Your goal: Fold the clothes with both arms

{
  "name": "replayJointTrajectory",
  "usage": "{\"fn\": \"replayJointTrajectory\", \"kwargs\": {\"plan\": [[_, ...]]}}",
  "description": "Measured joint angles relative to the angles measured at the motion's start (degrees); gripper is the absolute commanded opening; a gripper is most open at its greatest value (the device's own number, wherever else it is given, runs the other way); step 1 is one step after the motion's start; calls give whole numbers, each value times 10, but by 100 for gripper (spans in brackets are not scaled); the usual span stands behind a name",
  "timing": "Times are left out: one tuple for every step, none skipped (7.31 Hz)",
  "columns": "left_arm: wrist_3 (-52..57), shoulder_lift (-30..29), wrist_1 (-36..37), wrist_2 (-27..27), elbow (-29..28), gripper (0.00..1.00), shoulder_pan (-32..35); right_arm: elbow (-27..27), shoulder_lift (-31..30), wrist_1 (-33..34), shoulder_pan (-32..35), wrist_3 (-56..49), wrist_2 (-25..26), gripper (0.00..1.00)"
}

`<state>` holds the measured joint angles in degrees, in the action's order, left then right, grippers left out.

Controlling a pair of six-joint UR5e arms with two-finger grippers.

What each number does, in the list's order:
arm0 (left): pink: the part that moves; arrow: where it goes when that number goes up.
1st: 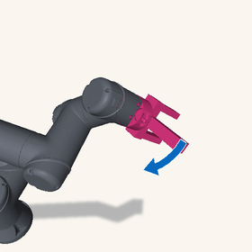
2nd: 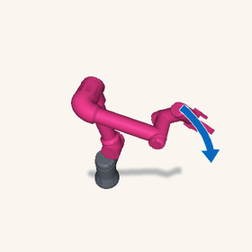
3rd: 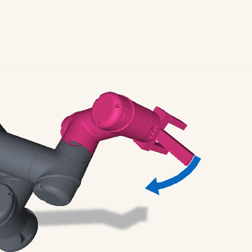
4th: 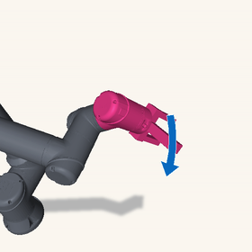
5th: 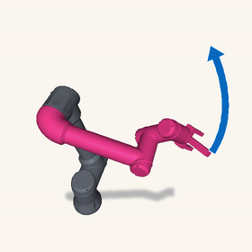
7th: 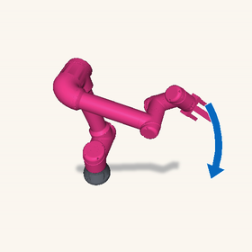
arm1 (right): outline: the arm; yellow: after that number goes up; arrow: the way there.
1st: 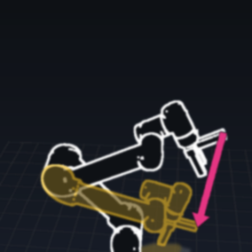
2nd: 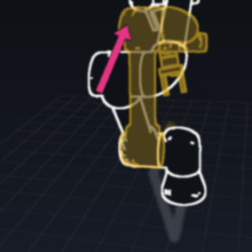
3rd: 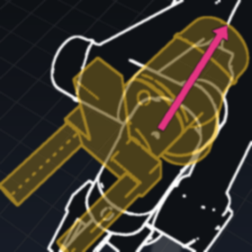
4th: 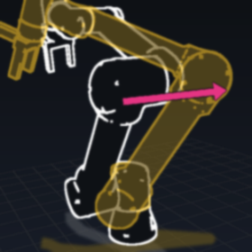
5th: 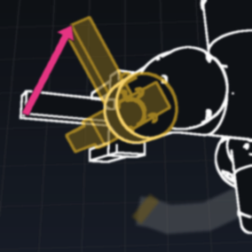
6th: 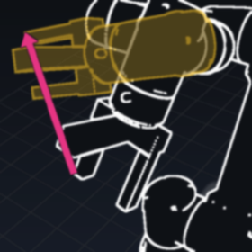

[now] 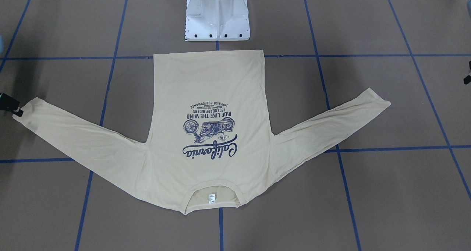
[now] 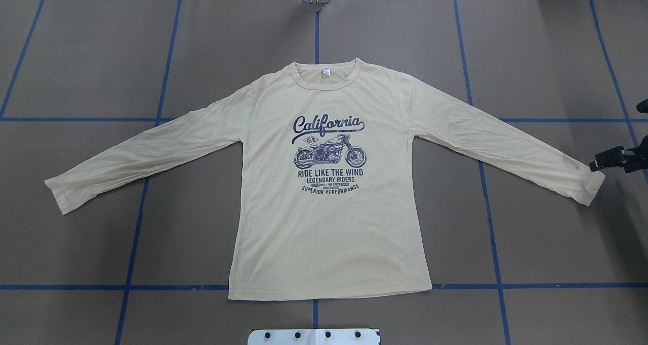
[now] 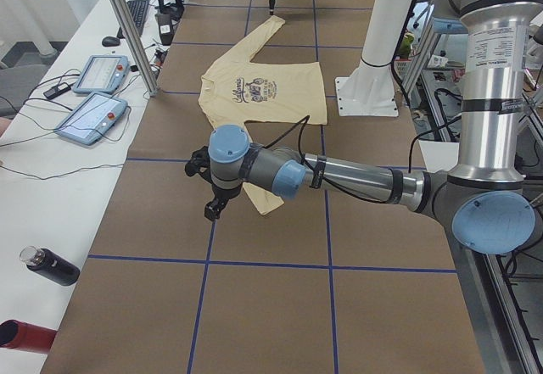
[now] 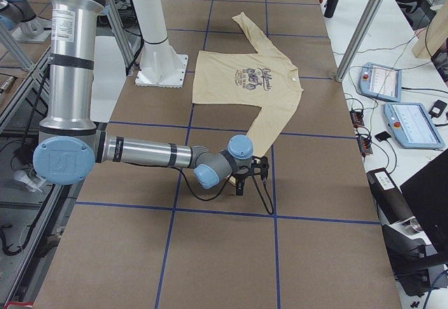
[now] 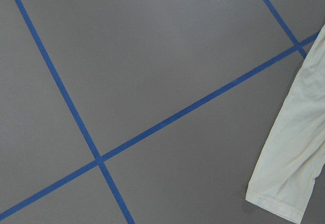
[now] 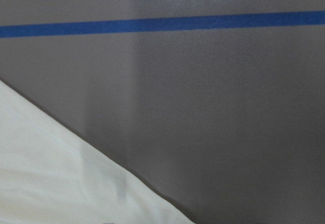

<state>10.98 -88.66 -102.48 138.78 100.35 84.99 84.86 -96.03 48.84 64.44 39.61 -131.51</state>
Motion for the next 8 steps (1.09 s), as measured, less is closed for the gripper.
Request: {"fn": "replayJointTrajectory", "kwargs": {"plan": [[0, 0, 0, 0, 0, 100, 0, -3, 0, 0, -1, 0, 0, 93], [0, 0, 0, 0, 0, 100, 0, -7, 0, 0, -2, 0, 0, 91], [0, 1, 0, 0, 0, 100, 0, -10, 1, 0, -4, 0, -1, 90], [1, 1, 0, 0, 0, 100, 0, -12, 2, 0, -5, 0, -1, 89], [1, 2, 0, 0, 0, 100, 0, -13, 3, 1, -6, 0, -1, 89], [1, 2, 0, 0, 0, 100, 0, -15, 3, 1, -7, -1, -1, 87], [1, 2, 0, 0, 0, 100, 0, -17, 4, 1, -8, -2, -1, 85], [2, 3, 0, 0, 0, 100, 1, -21, 6, 1, -9, -2, -2, 80]]}}
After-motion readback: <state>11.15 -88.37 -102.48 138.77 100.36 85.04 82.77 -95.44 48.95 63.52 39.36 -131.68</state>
